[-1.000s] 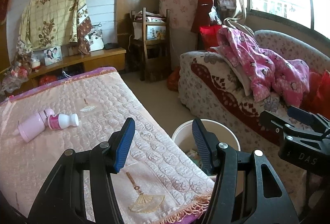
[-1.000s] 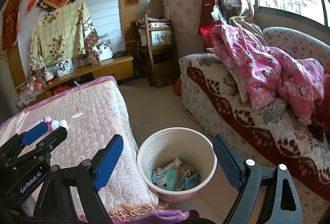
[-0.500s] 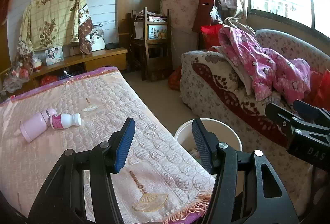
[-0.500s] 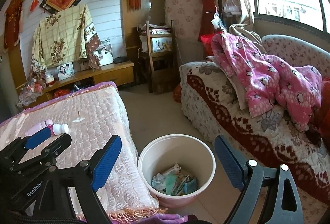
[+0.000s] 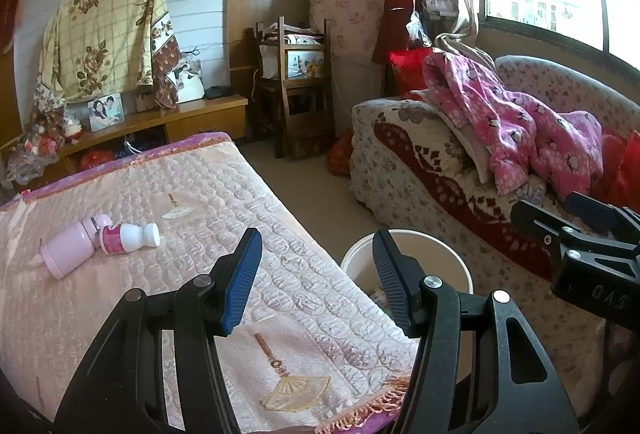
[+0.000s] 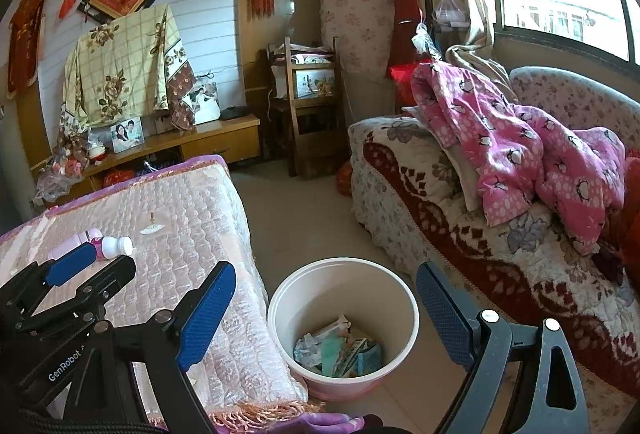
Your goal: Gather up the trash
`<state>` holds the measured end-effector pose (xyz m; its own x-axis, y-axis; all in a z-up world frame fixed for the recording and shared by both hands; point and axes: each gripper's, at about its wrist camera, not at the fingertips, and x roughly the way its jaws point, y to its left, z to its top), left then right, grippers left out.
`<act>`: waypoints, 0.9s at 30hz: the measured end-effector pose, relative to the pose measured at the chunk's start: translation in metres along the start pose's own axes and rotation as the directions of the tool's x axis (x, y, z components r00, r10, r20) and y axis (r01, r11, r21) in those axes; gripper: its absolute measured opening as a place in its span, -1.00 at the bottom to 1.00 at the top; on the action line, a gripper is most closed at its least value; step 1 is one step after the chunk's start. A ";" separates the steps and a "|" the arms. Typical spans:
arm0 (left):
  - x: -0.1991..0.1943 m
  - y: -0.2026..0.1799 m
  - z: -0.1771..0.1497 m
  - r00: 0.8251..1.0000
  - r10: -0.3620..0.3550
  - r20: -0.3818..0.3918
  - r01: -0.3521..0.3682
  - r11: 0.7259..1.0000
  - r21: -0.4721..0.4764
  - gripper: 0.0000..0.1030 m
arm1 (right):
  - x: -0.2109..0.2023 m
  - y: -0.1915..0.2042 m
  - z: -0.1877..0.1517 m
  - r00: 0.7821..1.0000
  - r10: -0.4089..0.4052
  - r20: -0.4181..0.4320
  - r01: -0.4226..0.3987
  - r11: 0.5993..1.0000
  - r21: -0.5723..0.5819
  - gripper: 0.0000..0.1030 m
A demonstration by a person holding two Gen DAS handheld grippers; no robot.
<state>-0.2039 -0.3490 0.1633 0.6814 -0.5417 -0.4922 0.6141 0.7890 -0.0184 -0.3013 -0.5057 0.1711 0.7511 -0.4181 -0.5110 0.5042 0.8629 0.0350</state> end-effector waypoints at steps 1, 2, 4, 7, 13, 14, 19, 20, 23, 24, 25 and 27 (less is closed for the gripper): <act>0.000 -0.001 0.000 1.000 0.001 -0.002 -0.001 1.000 0.000 0.09 | 0.000 0.000 0.000 1.000 -0.001 0.000 0.001 1.000 -0.001 0.75; 0.001 0.000 0.000 1.000 0.001 -0.004 -0.001 1.000 0.000 0.09 | 0.000 0.000 0.000 1.000 -0.002 0.000 0.002 1.000 -0.001 0.75; 0.001 0.001 0.000 1.000 0.005 -0.006 -0.005 1.000 -0.003 0.09 | 0.001 0.001 -0.001 1.000 -0.002 -0.004 0.002 1.000 -0.001 0.75; 0.002 0.002 0.000 1.000 0.006 -0.009 -0.006 1.000 -0.002 0.09 | 0.001 0.001 -0.001 1.000 -0.001 -0.009 0.001 1.000 0.002 0.75; 0.004 0.003 -0.003 1.000 0.011 -0.015 -0.011 1.000 0.000 0.09 | 0.002 0.002 -0.001 1.000 0.000 -0.013 0.000 1.000 -0.001 0.75; 0.004 0.003 -0.002 1.000 0.011 -0.015 -0.011 1.000 0.000 0.09 | 0.002 0.002 -0.001 1.000 0.000 -0.013 0.000 1.000 -0.003 0.75; 0.005 0.006 -0.005 1.000 0.011 -0.021 -0.011 1.000 -0.003 0.09 | 0.003 0.002 -0.001 1.000 0.001 -0.016 -0.001 1.000 0.000 0.75; 0.005 0.006 -0.005 1.000 0.011 -0.022 -0.011 1.000 -0.002 0.09 | 0.003 0.002 -0.002 1.000 0.001 -0.017 -0.001 1.000 0.001 0.75; 0.006 0.006 -0.007 1.000 0.018 -0.022 -0.018 1.000 0.001 0.09 | 0.004 0.001 -0.002 1.000 0.001 -0.018 -0.001 1.000 0.001 0.75; 0.006 0.005 -0.007 1.000 0.019 -0.024 -0.019 1.000 0.003 0.09 | 0.004 0.001 -0.002 1.000 0.002 -0.018 -0.002 1.000 0.001 0.75; 0.006 0.005 -0.007 1.000 0.018 -0.025 -0.018 1.000 0.001 0.09 | 0.004 0.001 -0.002 1.000 0.002 -0.019 -0.002 1.000 0.001 0.75; 0.007 0.005 -0.008 0.999 0.016 -0.029 -0.016 1.000 0.000 0.09 | 0.004 0.001 -0.002 1.000 0.001 -0.017 -0.001 1.000 0.001 0.75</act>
<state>-0.1992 -0.3463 0.1526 0.6792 -0.5207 -0.5172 0.6034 0.7974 -0.0104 -0.2987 -0.5058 0.1679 0.7440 -0.4123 -0.5258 0.5039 0.8630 0.0363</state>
